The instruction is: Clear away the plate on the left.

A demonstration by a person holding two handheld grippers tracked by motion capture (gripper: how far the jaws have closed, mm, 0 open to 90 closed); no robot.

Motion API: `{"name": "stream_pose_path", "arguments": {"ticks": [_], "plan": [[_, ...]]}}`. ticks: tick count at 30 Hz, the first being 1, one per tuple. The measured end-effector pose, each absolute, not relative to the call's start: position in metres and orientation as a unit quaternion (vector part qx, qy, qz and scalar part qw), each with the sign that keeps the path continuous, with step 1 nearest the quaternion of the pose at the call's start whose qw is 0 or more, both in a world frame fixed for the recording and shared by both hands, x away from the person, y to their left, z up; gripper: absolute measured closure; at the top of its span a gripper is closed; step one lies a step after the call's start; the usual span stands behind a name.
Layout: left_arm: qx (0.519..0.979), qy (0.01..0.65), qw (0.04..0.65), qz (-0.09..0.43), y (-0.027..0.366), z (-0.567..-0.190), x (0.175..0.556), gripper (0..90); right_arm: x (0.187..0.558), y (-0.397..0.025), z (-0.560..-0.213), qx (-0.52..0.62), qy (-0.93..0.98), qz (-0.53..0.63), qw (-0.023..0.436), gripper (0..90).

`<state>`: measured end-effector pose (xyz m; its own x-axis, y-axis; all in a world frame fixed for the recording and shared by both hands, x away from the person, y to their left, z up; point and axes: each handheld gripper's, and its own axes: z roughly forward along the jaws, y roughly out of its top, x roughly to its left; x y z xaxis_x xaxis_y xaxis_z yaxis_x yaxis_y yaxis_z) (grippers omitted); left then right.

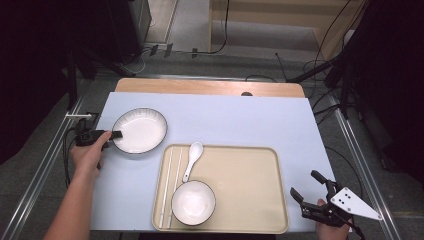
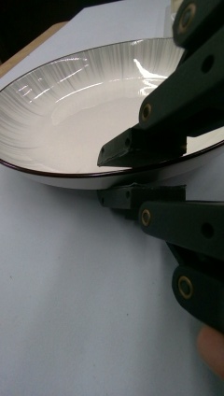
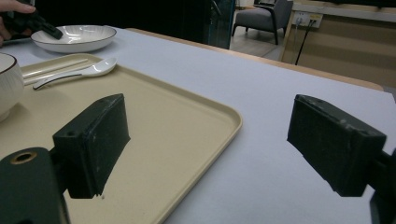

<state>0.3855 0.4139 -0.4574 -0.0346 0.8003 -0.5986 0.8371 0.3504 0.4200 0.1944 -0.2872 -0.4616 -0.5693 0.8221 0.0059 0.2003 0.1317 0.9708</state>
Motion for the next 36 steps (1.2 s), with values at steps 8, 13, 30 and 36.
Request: {"name": "stream_pose_path", "arguments": {"ticks": [8,13,30,36], "plan": [[0.577,0.708,0.405,-0.028,0.412,-0.456,0.386,65.3,0.194,-0.287,-0.461,0.367,0.696,0.548,0.283,13.1],[0.573,0.72,0.391,-0.031,0.412,-0.455,0.388,69.7,0.194,-0.289,-0.461,0.367,0.696,0.548,0.285,13.0],[0.561,0.719,0.41,-0.015,0.409,-0.448,0.386,85.1,0.194,-0.29,-0.461,0.368,0.695,0.548,0.286,13.1],[0.565,0.715,0.411,-0.011,0.412,-0.446,0.383,85.1,0.194,-0.29,-0.461,0.368,0.694,0.548,0.287,13.1]]}}
